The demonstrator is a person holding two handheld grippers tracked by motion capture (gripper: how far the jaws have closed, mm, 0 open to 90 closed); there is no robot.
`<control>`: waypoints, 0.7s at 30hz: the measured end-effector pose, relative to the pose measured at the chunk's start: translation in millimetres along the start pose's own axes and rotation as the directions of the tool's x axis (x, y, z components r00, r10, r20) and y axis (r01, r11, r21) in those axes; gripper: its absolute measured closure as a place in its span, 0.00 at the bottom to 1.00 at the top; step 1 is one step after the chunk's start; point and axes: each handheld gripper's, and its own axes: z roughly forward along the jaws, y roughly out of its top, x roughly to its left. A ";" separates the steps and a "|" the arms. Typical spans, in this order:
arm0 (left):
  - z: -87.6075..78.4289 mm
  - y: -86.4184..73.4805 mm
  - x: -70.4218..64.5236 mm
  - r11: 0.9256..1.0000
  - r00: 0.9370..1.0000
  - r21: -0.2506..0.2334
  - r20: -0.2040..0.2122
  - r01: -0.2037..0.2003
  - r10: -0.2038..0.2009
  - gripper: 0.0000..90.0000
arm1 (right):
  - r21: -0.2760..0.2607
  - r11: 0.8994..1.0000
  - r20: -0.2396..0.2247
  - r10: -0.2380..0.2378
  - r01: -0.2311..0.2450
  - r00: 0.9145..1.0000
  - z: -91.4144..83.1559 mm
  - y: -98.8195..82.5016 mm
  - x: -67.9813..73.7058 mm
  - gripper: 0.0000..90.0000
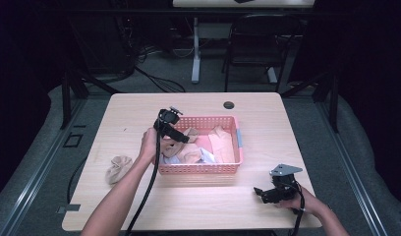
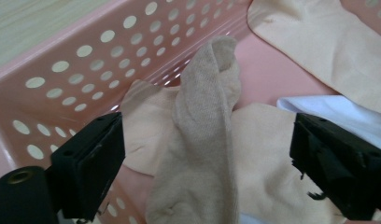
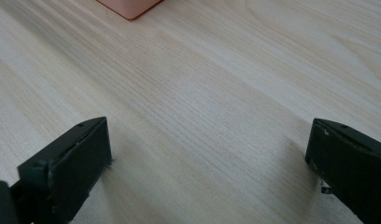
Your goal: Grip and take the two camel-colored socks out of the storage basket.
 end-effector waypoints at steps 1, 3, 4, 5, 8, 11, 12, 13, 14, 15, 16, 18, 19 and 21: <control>1.8 0.2 -0.7 1.000 1.000 0.009 -0.002 -0.003 0.003 0.16 | -0.001 1.000 0.000 0.000 0.000 1.000 0.0 0.0 0.0 0.00; 5.3 0.6 -1.9 1.000 1.000 0.027 -0.006 -0.005 0.005 0.17 | 0.000 1.000 0.000 0.000 0.000 1.000 0.0 0.0 0.0 0.00; 6.8 0.8 -2.5 0.999 1.000 0.033 -0.012 -0.006 0.007 0.18 | 0.000 1.000 0.000 0.000 0.000 1.000 0.0 0.0 0.0 0.00; 6.8 0.8 -2.5 0.999 1.000 0.033 -0.012 -0.006 0.007 0.19 | 0.000 1.000 0.000 0.000 0.000 1.000 0.0 0.0 0.0 0.00; 12.9 1.8 -5.5 0.998 0.999 0.064 -0.037 -0.002 0.005 0.27 | 0.000 1.000 0.000 0.000 0.000 1.000 0.0 0.0 0.0 0.00; 18.1 2.3 -7.8 0.996 0.998 0.093 -0.056 0.004 0.001 0.36 | 0.000 1.000 -0.001 0.001 -0.001 1.000 0.0 0.0 -0.1 0.00; 22.3 2.9 -9.8 0.993 0.998 0.122 -0.065 0.004 0.004 0.37 | 0.001 1.000 -0.002 0.000 0.000 1.000 -0.1 0.0 -0.2 0.00; 25.0 3.1 -10.7 0.991 0.997 0.132 -0.073 0.007 0.003 0.40 | 0.000 1.000 -0.001 0.001 -0.001 1.000 0.0 0.0 -0.1 0.00; 26.2 3.2 -10.9 0.990 0.997 0.143 -0.074 0.005 0.005 0.42 | 0.000 1.000 -0.001 0.001 -0.001 1.000 0.0 0.0 -0.1 0.00; 26.2 3.2 -10.9 0.990 0.997 0.143 -0.074 0.005 0.005 0.46 | -0.001 1.000 -0.001 0.000 0.000 1.000 0.0 0.0 -0.1 0.00; 29.1 2.7 -10.8 0.988 0.996 0.155 -0.086 0.012 0.001 0.52 | 0.001 1.000 -0.002 0.000 0.000 1.000 -0.1 0.0 -0.1 0.00; 30.1 2.1 -9.8 0.986 0.996 0.168 -0.084 0.010 0.004 0.64 | 0.000 1.000 -0.001 0.000 0.000 1.000 0.0 0.0 -0.1 0.00; 30.1 2.1 -9.8 0.986 0.996 0.168 -0.084 0.010 0.004 0.69 | 0.000 1.000 -0.001 0.000 0.000 1.000 0.0 0.0 -0.1 0.00; 29.0 1.7 -9.5 0.985 0.997 0.175 -0.072 -0.002 0.015 0.80 | -0.001 1.000 -0.002 0.001 -0.001 1.000 0.1 -0.1 -0.2 0.00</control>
